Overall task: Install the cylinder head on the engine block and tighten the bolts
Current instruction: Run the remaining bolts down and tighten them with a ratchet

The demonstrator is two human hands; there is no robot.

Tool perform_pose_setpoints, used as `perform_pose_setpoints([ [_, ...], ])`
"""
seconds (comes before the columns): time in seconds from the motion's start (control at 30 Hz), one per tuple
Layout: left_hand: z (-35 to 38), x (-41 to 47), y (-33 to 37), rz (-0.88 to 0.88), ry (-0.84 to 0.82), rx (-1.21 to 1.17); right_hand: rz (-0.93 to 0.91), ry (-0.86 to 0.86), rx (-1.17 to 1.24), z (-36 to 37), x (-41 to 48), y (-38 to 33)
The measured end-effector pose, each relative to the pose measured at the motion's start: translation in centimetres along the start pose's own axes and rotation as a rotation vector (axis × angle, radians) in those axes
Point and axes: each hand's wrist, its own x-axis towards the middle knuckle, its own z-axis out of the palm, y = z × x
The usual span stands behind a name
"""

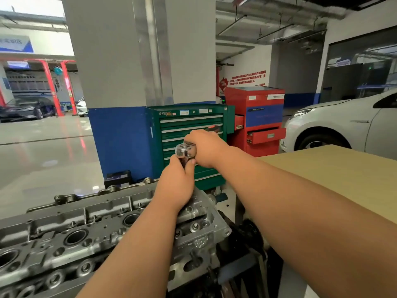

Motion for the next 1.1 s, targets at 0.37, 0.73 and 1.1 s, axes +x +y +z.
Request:
perform_pose_setpoints([
  [0.37, 0.4, 0.0, 0.0, 0.014, -0.062, -0.025, 0.157, 0.311, -0.256, 1.8, -7.7, -2.5],
  [0.73, 0.3, -0.1, 0.1, 0.017, -0.044, -0.044, 0.12, 0.06, -0.175, 0.0, -3.8, -0.1],
  [1.1, 1.0, 0.3, -0.3, 0.071, -0.053, 0.005, -0.026, 0.241, 0.1, 2.2, -2.5, 1.8],
])
